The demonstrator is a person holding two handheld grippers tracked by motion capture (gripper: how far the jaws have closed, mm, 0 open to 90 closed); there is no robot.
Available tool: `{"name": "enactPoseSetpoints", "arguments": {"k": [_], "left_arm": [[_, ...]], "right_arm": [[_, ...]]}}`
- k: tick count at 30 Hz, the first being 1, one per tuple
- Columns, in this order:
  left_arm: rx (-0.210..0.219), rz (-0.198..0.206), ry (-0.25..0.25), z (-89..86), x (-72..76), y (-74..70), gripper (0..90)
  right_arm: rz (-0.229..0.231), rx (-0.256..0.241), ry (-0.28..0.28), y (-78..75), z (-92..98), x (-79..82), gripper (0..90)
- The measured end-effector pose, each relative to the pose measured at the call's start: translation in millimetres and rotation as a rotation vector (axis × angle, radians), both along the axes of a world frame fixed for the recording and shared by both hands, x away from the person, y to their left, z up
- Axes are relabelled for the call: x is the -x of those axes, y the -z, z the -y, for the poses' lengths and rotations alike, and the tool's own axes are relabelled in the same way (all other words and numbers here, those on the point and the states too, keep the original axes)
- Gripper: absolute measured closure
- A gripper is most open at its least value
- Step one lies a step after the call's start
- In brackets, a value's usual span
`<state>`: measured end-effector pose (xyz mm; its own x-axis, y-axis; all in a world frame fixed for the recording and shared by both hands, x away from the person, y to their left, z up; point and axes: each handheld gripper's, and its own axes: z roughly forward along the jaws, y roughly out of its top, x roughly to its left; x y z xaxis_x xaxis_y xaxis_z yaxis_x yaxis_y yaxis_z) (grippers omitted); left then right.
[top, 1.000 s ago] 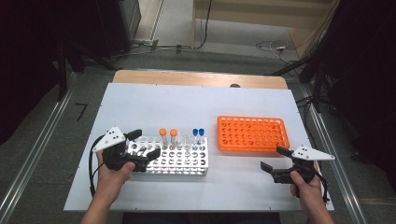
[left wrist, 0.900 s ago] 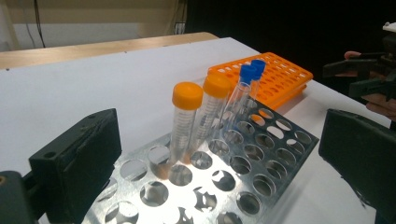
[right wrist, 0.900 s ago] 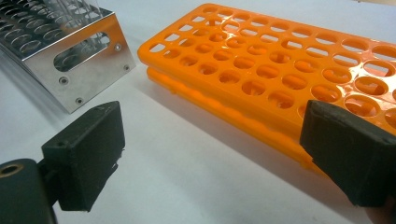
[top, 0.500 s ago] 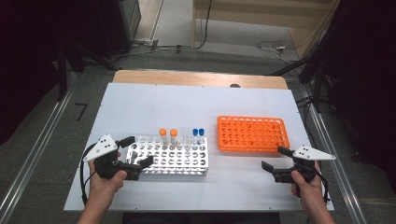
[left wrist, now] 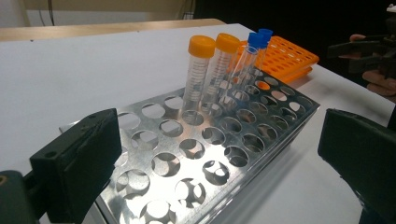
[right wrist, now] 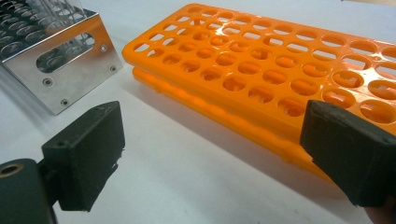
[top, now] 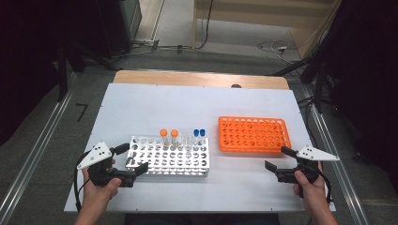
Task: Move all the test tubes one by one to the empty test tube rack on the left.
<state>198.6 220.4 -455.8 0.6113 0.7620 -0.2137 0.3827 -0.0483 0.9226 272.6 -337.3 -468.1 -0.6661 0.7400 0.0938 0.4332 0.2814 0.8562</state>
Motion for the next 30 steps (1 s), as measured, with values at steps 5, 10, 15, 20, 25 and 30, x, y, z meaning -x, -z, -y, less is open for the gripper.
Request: {"name": "enactPoseSetpoints", "arguments": {"k": [5, 10, 15, 20, 25, 30], "left_arm": [[-0.001, -0.006, -0.014, -7.0, 4.4, 3.1, 0.0], [0.0, -0.004, -0.024, -14.4, 8.5, 4.3, 0.0], [0.006, 0.002, -0.028, -18.8, 8.2, 5.6, 0.0], [0.015, 0.001, -0.037, -23.0, 6.6, 7.2, 0.0], [0.012, -0.003, -0.038, -22.3, 5.8, 8.0, 0.0], [0.007, -0.007, -0.031, -19.1, 4.4, 8.8, 0.0]], "right_arm": [[-0.004, 0.0, 0.007, 1.1, 2.3, -0.6, 5.3], [-0.004, -0.005, 0.017, 1.3, 5.7, -0.9, 5.3], [0.009, -0.024, 0.019, 1.2, 9.7, 0.0, 5.3], [0.018, -0.031, 0.021, 2.2, 13.2, -0.5, 5.3], [0.011, -0.034, 0.032, 3.2, 17.1, -1.5, 5.3], [0.014, -0.03, 0.033, 3.3, 17.4, -1.5, 5.3]]}}
